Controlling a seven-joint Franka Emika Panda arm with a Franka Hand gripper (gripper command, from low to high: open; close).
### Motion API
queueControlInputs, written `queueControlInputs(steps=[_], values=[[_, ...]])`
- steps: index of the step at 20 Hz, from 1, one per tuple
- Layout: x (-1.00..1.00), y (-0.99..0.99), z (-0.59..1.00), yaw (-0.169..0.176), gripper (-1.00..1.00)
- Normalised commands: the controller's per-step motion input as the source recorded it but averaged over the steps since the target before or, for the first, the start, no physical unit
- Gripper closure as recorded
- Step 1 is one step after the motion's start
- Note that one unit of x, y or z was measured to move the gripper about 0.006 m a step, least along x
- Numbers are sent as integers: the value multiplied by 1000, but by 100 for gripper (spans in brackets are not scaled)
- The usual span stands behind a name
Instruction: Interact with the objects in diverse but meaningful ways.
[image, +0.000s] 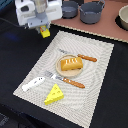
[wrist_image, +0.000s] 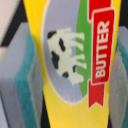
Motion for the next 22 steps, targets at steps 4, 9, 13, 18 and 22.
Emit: queueControlInputs(steps=[4,9,13,18,22], values=[[1000,226,415,0,100],[1000,168,336,0,100],[1000,139,315,0,100],[1000,136,282,0,100],[1000,126,231,0,100]])
